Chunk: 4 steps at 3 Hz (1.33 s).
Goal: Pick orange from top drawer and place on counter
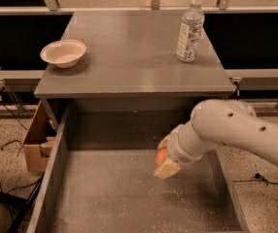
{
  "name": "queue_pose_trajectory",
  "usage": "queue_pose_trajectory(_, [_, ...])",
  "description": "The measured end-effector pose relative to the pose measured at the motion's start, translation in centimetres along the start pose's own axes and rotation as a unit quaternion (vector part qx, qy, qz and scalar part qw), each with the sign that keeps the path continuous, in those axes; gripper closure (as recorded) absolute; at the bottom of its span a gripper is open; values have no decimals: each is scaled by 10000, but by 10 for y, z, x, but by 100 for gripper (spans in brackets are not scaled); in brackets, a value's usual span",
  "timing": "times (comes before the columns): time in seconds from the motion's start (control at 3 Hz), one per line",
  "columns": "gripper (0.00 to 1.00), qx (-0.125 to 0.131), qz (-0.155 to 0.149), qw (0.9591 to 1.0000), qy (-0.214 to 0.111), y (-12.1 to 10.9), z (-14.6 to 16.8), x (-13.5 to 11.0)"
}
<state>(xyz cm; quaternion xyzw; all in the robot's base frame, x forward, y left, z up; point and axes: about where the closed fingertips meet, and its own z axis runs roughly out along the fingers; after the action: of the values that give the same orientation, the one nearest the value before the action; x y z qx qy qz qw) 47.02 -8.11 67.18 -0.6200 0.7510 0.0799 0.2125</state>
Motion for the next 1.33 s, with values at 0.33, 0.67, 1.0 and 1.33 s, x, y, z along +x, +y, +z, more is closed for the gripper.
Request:
queue_pose_trajectory(0.33, [100,468,-353,9982,-113,-17,-99,-44])
queue_pose_trajectory(0.67, [100,559,-752,9945,-473,-30,-181,-96])
queue_pose_trajectory(1.0, [100,623,-1024,9888,-883,-58,-224,-158])
queue_pose_trajectory(1.33, [100,952,-1146,9816,-1198,-119,-241,-222])
